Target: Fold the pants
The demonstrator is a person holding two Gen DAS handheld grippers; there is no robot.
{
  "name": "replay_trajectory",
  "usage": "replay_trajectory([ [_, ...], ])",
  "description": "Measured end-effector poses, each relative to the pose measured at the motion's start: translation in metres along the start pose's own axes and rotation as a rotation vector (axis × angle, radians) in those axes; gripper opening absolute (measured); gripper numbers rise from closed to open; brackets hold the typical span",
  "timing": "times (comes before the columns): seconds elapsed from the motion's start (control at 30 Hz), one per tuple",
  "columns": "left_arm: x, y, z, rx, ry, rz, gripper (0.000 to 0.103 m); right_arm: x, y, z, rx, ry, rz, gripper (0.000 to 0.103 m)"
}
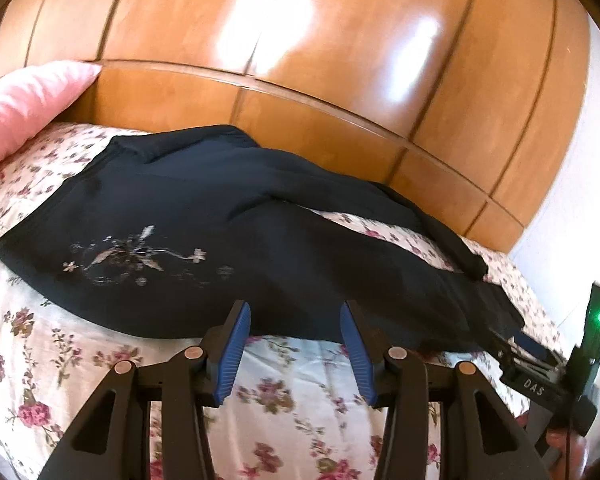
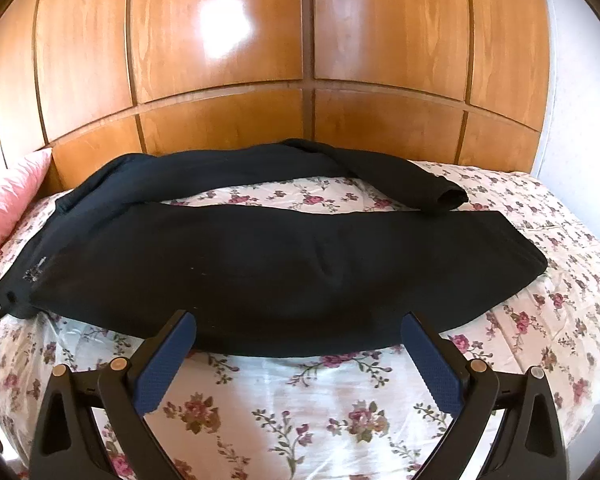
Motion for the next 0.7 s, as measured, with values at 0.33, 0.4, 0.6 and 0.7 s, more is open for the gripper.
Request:
replay_trajectory([
  [0.33,-0.006,-0.014,0.074,-0.284,0.041,-0.049,0.063,0.014,0.001,-0.046,0.038,0.055,0.046,0.103],
  [0.4,-0.004,-0.014,0.088,-0.366,0.075,-0.035,0.063,0.019,0.004,-0.057,0.066,0.051,0.07,0.103],
  [0.6,0.004,-0.009,0.113,-0.488,0.139,-0.014,0.059,0.028,0.007,-0.087,0.158,0.029,0.11,0.103],
  [0.7,0.008,-0.009,0.113,-0.464,0.164,0.0,0.051,0.033,0.008,-0.101,0.246,-0.047,0.134,0.103],
])
Point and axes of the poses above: each gripper's, at about its wrist camera, not at the fingertips, and x roughly the way its jaws point, z to its left, y to its underside, the point moved 7 cm from there along x, roughly the way its jaws point, and after that the axes turned 1 degree about z, right-handed, at the moved point
